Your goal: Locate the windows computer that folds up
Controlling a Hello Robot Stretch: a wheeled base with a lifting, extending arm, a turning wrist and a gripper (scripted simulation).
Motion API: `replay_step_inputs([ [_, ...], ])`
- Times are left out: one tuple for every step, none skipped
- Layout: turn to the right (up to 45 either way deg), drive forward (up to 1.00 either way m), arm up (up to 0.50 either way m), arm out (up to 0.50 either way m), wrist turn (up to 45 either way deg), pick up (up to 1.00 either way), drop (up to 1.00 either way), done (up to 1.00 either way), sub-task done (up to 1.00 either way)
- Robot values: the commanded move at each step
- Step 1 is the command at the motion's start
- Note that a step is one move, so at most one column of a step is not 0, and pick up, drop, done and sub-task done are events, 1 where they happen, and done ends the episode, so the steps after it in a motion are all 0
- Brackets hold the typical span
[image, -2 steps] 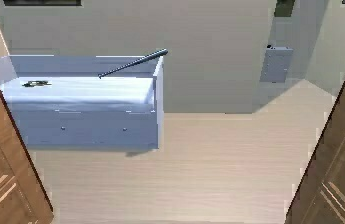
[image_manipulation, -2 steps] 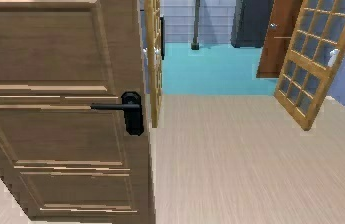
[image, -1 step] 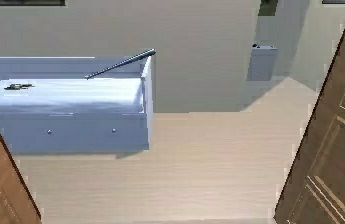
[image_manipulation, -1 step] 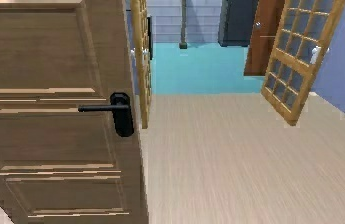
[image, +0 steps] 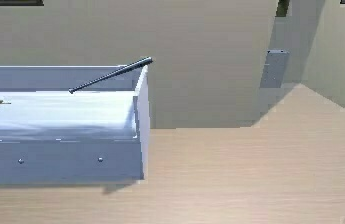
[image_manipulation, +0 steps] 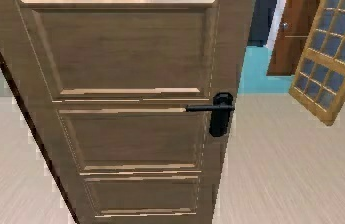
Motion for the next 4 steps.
replay_step_inputs([
  [12.0,0.00,0.00,0.00,0.0,0.00,0.00,0.00,0.00],
  [0.0,1.00,0.00,0.00,0.0,0.00,0.00,0.00,0.00],
  [21.0,0.00,0.00,0.00,0.0,0.00,0.00,0.00,0.00],
  [0.0,0.10,0.00,0.00,0.0,0.00,0.00,0.00,0.00],
])
